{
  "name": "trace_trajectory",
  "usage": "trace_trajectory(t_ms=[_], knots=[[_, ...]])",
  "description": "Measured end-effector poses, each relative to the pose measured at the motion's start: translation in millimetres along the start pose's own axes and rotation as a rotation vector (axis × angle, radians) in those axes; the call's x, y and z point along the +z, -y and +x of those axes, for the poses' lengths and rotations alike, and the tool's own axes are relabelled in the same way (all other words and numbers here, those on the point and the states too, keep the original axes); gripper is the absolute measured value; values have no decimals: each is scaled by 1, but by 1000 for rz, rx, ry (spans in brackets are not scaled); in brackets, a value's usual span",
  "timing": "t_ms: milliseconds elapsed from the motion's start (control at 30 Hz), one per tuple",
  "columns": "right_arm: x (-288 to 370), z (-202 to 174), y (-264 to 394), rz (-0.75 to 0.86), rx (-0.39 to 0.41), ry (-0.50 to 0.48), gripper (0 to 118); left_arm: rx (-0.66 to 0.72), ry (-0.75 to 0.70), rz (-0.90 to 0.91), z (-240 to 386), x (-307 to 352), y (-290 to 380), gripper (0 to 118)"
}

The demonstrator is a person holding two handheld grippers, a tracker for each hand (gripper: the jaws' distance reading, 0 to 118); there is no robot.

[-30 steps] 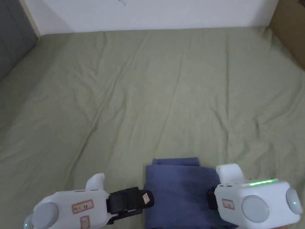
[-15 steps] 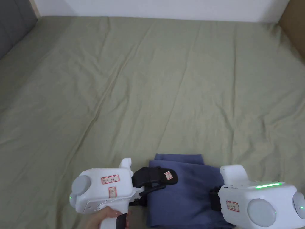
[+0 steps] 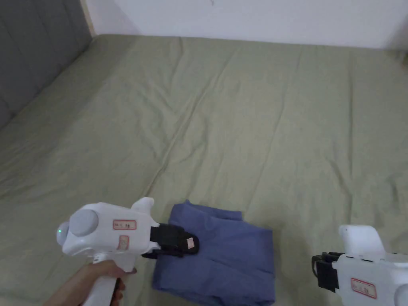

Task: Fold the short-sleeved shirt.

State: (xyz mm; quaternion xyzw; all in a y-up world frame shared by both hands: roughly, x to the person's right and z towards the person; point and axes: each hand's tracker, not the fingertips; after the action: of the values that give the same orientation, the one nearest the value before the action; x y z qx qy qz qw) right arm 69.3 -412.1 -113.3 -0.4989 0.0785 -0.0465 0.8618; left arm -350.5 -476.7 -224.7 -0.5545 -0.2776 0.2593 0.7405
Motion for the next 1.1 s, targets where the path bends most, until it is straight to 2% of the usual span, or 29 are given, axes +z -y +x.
trace_trajectory(t_ms=[133, 200, 400, 433, 467, 533, 567, 633, 767, 800, 833, 900, 933, 1000, 1100], knots=[[-4, -11, -4, -1, 30, 1, 1, -59, -311, 6, -35, 76, -41, 27], [-7, -13, -5, -8, 38, 1, 1, -56, -522, 12, -51, 108, -60, 27], [-16, -22, -6, -40, 34, 8, 1, -156, -1021, -52, -84, 146, -91, 27], [-16, -23, -6, -45, 33, 9, 1, -178, -1062, -58, -88, 148, -92, 29], [-16, -23, -5, -47, 35, 10, 1, -175, -1102, -41, -90, 150, -92, 41], [-17, -23, -5, -53, 36, 11, 1, -123, -1126, 5, -94, 155, -91, 84], [-18, -23, -5, -61, 34, 13, 1, -114, -1168, 35, -93, 156, -89, 96], [-18, -22, -4, -64, 33, 14, 1, -94, -1175, 102, -85, 162, -84, 99], [-12, -18, -3, -54, 28, 7, 1, -9, -1012, 235, -55, 175, -77, 99], [-9, -18, -3, -46, 25, 5, 1, -14, -960, 264, -49, 179, -76, 96], [-6, -17, -2, -35, 20, 0, 1, -34, -899, 310, -33, 178, -68, 78], [1, -13, -1, -18, 5, -8, 1, -22, -764, 364, -5, 172, -53, 14], [4, -11, -1, -11, 2, -14, 1, 18, -696, 388, -1, 169, -47, 4], [12, -8, 1, 10, -10, -16, 1, 32, -561, 408, 27, 158, -28, 1], [25, 0, 5, 54, -31, -33, 1, -92, -575, 439, 75, 136, 1, 0]])
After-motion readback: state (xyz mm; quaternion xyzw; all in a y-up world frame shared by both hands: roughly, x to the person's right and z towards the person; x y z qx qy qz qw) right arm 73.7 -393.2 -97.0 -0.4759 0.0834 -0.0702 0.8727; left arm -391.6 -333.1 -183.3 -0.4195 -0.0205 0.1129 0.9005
